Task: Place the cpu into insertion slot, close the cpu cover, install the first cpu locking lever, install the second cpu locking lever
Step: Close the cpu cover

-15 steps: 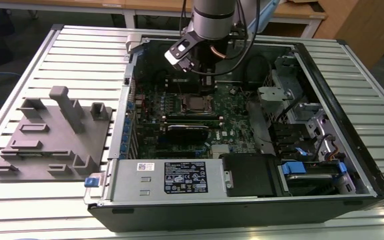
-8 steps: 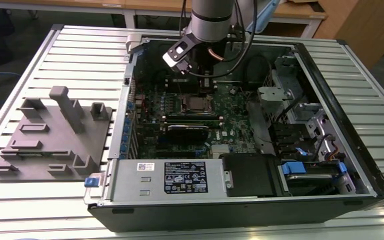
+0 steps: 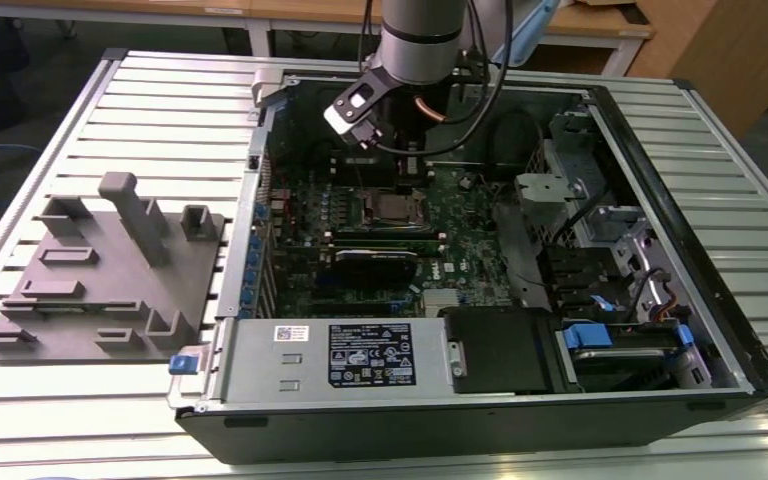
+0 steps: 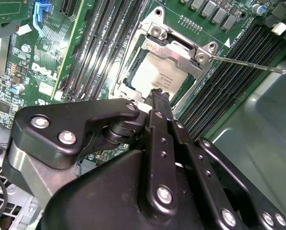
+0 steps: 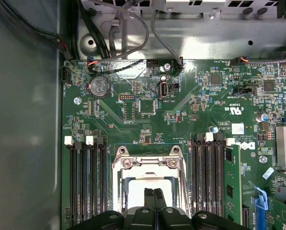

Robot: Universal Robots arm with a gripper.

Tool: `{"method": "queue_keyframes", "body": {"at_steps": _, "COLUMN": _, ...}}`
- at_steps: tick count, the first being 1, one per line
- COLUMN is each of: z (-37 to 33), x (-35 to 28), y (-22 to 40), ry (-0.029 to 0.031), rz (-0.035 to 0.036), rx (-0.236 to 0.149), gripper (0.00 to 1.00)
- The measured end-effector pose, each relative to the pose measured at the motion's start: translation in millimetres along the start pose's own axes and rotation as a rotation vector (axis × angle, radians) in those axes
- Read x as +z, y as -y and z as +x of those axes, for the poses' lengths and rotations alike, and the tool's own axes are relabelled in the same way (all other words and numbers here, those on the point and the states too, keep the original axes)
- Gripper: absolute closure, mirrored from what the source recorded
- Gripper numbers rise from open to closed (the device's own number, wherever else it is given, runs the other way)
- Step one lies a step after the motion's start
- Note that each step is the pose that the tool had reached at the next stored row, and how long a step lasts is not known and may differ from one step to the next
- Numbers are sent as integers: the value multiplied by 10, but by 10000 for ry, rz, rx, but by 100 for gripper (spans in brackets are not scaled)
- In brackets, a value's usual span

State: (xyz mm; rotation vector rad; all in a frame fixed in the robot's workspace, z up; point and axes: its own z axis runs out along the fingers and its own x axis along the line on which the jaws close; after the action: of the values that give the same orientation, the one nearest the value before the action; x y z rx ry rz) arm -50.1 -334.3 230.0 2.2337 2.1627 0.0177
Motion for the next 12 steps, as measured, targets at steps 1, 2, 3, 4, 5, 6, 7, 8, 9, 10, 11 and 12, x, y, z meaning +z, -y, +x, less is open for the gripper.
{"method": "queue_keyframes", "body": {"at_steps": 1, "z": 0, "x": 0, "y": 0, "ry": 0, "rz": 0, "rx": 0, "gripper": 90}}
{"method": "queue_keyframes", "body": {"at_steps": 2, "z": 0, "x": 0, "y": 1, "ry": 1, "rz": 0, "rx": 0, "gripper": 90}}
{"method": "queue_keyframes", "body": {"at_steps": 3, "z": 0, "x": 0, "y": 4, "ry": 0, "rz": 0, "rx": 2, "gripper": 90}}
{"method": "queue_keyframes", "body": {"at_steps": 4, "z": 0, "x": 0, "y": 6, "ry": 0, "rz": 0, "rx": 1, "gripper": 90}}
{"method": "queue_keyframes", "body": {"at_steps": 5, "z": 0, "x": 0, "y": 6, "ry": -1, "rz": -1, "rx": 1, "gripper": 90}}
{"method": "queue_keyframes", "body": {"at_steps": 6, "z": 0, "x": 0, "y": 6, "ry": 0, "rz": -1, "rx": 0, "gripper": 90}}
{"method": "queue_keyframes", "body": {"at_steps": 7, "z": 0, "x": 0, "y": 7, "ry": 0, "rz": -1, "rx": -1, "gripper": 90}}
{"method": "queue_keyframes", "body": {"at_steps": 8, "z": 0, "x": 0, "y": 7, "ry": 0, "rz": 0, "rx": -1, "gripper": 90}}
{"method": "queue_keyframes", "body": {"at_steps": 9, "z": 0, "x": 0, "y": 7, "ry": 0, "rz": -1, "rx": 0, "gripper": 90}}
{"method": "queue_keyframes", "body": {"at_steps": 10, "z": 0, "x": -1, "y": 10, "ry": 0, "rz": -1, "rx": 1, "gripper": 90}}
{"method": "queue_keyframes", "body": {"at_steps": 11, "z": 0, "x": 0, "y": 13, "ry": -3, "rz": -3, "rx": 2, "gripper": 90}}
{"method": "queue_keyframes", "body": {"at_steps": 12, "z": 0, "x": 0, "y": 15, "ry": -4, "rz": -4, "rx": 1, "gripper": 90}}
